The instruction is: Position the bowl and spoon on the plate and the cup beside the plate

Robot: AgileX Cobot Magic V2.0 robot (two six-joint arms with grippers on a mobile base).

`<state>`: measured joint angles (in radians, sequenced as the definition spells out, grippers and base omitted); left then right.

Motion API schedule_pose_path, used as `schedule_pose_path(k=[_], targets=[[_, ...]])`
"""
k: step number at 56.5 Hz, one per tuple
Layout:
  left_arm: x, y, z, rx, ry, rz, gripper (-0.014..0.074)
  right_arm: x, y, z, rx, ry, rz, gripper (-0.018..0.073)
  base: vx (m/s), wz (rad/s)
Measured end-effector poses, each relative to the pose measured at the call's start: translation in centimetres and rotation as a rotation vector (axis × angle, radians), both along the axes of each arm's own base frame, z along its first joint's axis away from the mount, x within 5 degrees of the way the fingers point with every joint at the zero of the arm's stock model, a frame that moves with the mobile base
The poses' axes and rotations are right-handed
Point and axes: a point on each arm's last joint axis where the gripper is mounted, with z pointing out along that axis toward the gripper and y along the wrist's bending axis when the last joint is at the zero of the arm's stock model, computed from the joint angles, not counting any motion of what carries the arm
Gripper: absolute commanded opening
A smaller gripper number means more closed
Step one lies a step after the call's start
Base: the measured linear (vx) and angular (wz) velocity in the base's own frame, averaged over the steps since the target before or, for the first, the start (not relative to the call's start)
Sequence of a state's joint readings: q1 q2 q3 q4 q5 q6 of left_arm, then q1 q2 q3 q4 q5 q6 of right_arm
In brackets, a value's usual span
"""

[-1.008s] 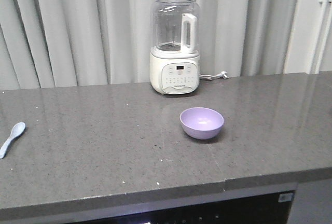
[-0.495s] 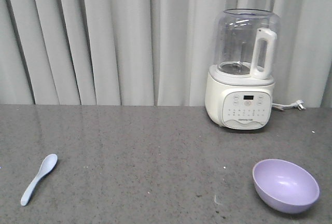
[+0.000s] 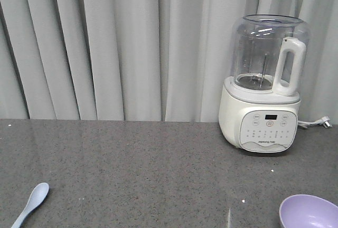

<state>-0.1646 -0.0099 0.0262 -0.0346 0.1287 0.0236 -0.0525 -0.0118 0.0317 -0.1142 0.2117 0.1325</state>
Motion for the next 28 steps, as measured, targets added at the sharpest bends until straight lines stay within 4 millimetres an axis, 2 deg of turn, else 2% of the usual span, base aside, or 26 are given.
schedule_pose_path(k=[28], targets=[[0.0, 0.0, 0.0, 0.0, 0.0, 0.0, 0.0002, 0.0, 0.0, 0.02, 0.0, -0.002, 0.0, -0.0008, 0.01, 0.0]])
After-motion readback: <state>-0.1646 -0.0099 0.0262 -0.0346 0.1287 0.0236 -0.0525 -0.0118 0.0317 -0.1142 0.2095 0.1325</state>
